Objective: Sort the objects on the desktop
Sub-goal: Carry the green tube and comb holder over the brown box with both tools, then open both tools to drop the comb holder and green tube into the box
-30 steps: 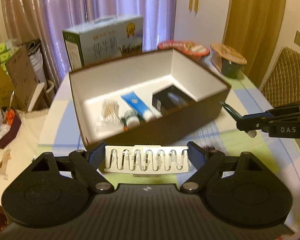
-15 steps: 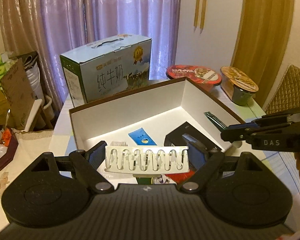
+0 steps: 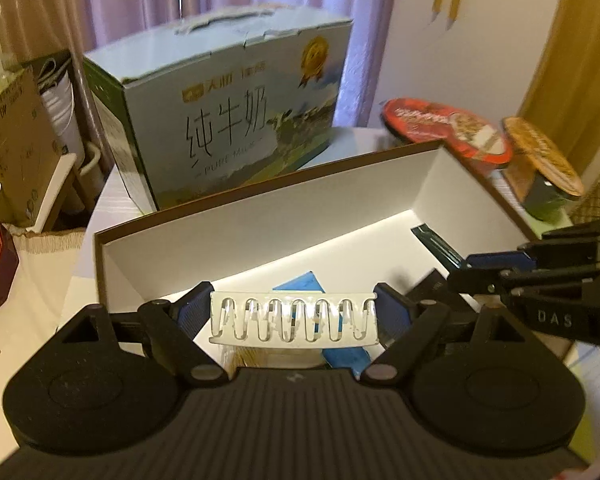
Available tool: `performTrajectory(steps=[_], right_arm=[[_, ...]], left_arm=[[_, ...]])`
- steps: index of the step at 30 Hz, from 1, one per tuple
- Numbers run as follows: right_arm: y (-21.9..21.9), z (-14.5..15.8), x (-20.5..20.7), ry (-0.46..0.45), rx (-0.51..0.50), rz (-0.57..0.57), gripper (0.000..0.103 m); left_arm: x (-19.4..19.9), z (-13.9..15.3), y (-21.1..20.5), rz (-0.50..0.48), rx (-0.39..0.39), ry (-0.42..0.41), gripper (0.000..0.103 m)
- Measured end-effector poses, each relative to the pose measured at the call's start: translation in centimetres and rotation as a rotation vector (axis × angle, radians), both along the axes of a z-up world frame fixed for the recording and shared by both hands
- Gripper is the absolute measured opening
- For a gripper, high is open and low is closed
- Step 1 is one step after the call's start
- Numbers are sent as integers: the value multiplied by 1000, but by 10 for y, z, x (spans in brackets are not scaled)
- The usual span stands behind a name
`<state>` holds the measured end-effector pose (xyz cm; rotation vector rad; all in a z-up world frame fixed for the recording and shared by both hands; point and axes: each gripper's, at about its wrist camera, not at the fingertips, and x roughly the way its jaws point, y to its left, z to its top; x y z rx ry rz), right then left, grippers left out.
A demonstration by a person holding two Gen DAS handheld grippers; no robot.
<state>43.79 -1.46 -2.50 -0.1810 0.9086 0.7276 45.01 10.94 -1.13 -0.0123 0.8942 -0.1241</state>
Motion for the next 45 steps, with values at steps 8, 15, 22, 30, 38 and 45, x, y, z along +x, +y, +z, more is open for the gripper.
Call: performTrajectory(steps=[8,15,22,30,38,45], right_arm=[[18,-25,37,57,-56,1,13],[31,-37,57,64,-96,21,13],[37,-45,65,75,-108,36,13],[37,-48,73,87,-70,38,13],[29,-38,64,15,-71,40,81],[15,-21,41,-15,-57,113,98]], left_arm=[[36,-29,4,49,-16,83,83],[56,-49,8,114,-21,139,83],[62,-55,13,156,-50,163,83],[58,-47,10,180,-14,164,86],[46,-36,10,172,18,141,87],[25,-25,4,154,58,116,92]])
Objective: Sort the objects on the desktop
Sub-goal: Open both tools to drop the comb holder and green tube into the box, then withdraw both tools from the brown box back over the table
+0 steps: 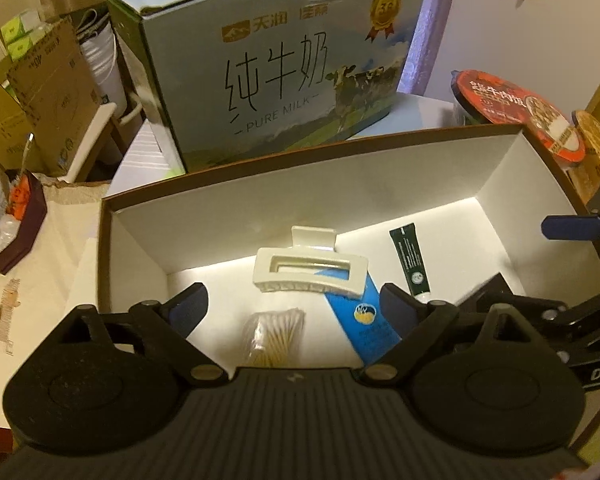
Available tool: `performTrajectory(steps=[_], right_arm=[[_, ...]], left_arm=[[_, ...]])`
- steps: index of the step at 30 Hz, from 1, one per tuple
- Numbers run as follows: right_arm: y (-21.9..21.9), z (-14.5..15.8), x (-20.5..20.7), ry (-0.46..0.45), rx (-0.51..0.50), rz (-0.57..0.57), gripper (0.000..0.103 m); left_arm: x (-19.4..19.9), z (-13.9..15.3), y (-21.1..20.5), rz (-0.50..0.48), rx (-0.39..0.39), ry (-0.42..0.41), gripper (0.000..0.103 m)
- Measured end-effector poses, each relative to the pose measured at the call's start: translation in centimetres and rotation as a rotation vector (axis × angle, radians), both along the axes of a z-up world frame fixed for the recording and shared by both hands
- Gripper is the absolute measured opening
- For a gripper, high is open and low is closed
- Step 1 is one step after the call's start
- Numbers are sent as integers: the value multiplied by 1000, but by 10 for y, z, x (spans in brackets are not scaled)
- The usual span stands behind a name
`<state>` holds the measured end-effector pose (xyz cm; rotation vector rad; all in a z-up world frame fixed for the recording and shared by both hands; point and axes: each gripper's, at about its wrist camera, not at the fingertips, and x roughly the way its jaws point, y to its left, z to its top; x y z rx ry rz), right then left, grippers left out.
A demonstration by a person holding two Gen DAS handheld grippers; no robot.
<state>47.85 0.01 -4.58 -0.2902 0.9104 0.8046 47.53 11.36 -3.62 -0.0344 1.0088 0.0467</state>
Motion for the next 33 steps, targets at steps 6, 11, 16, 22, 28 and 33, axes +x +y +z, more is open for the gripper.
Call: performTrajectory(steps=[6,11,16,22,28,33], right_arm=[[-18,5,-10,17,19,-22,101],[-30,14,-23,14,41,-46,101],[-44,28,-40,15,81,-74,101],[-56,41,-64,14,116,-106,101],[-69,56,-95,-6,150,-128,101],[-83,65,-122,-23,173,-156,101]], left_arm=[[-24,12,-5,-17,2,-17,94],[-45,24,-12,-31,9,-41,95],[-67,38,-19,-44,19,-63,97],[-93,56,-26,-57,46,-100,97],[-122,71,-29,-54,45,-132,97],[-150,78,-32,-48,44,-145,97]])
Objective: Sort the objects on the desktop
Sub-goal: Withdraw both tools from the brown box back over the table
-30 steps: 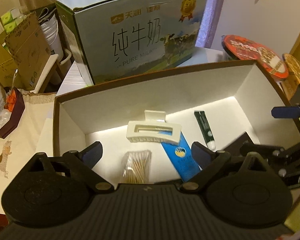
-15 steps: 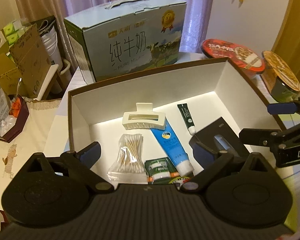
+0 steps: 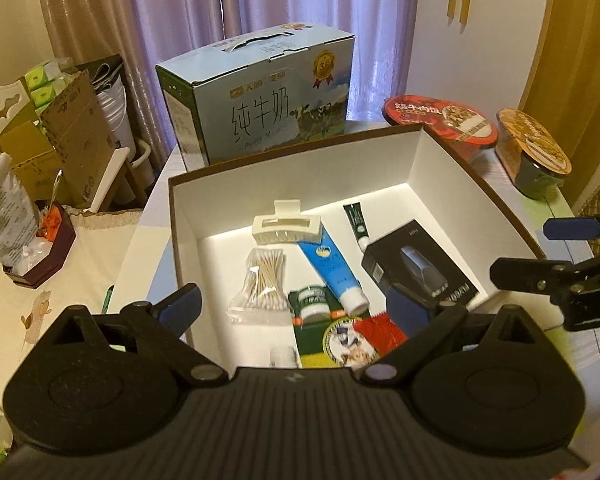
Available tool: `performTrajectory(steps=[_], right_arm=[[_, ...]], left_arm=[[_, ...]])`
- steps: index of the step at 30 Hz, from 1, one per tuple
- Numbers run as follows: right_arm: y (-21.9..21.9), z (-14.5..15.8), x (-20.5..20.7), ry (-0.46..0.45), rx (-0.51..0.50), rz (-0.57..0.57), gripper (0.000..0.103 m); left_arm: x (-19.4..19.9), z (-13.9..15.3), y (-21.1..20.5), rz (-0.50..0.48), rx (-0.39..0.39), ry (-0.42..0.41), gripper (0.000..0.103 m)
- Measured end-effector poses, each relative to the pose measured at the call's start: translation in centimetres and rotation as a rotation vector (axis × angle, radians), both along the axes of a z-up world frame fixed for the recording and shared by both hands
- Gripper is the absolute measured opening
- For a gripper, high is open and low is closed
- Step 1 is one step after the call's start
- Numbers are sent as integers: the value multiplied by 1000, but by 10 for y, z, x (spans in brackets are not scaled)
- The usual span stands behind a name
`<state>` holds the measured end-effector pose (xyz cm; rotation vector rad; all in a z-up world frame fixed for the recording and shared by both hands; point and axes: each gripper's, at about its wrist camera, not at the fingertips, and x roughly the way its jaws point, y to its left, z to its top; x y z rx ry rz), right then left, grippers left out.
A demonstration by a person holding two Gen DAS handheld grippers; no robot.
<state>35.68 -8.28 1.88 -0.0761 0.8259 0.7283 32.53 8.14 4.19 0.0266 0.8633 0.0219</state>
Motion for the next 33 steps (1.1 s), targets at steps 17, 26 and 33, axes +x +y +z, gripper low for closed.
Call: performTrajectory(steps=[17,26,33], right_arm=[[-27,12,-81,-26,37,-40,101],[-38,4,-117,-41,4,-44,101],[-49,-11,-132,7,2,-58,101]], left_arm=[[-86,7,-6,24,-35,-29,97],[-121,-11,-12,30,-51,21,97],[-140,-22,-19,17,-34,42,97]])
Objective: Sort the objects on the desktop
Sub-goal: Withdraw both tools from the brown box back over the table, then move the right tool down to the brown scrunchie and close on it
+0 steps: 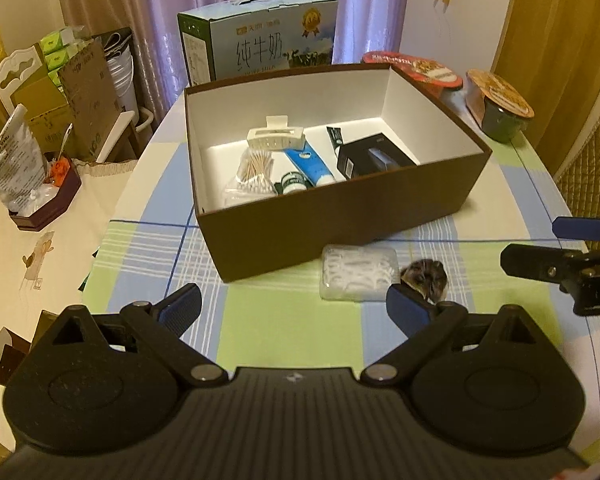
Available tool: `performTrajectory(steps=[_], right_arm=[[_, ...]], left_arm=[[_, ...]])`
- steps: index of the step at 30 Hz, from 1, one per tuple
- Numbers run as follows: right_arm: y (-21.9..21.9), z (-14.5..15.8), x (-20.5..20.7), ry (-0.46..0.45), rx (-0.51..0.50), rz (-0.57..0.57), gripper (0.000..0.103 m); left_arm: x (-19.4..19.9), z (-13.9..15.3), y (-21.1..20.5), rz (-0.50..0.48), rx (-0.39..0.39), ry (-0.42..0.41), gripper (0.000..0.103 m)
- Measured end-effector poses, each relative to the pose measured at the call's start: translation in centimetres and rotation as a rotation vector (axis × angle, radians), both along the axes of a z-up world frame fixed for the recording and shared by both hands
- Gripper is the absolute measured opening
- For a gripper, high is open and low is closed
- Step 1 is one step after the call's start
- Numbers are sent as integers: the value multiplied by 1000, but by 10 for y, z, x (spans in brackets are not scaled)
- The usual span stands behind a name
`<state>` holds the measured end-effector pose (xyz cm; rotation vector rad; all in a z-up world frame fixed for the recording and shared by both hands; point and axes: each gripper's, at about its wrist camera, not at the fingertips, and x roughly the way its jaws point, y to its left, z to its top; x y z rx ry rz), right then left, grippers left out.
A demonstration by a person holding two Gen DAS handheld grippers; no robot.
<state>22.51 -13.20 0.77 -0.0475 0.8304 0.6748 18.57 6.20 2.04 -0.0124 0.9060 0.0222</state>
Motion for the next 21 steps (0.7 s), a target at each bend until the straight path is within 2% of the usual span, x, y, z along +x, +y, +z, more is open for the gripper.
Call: performTrajectory(steps=[6,21], right_arm=[[-9,-5,-2,23,2,-16,101],[-3,-28,-1,58,-84,-9,101]], left_arm=[[-4,-8,-4,-7,-2,19,97],[4,-28,-8,-28,7,60,97]])
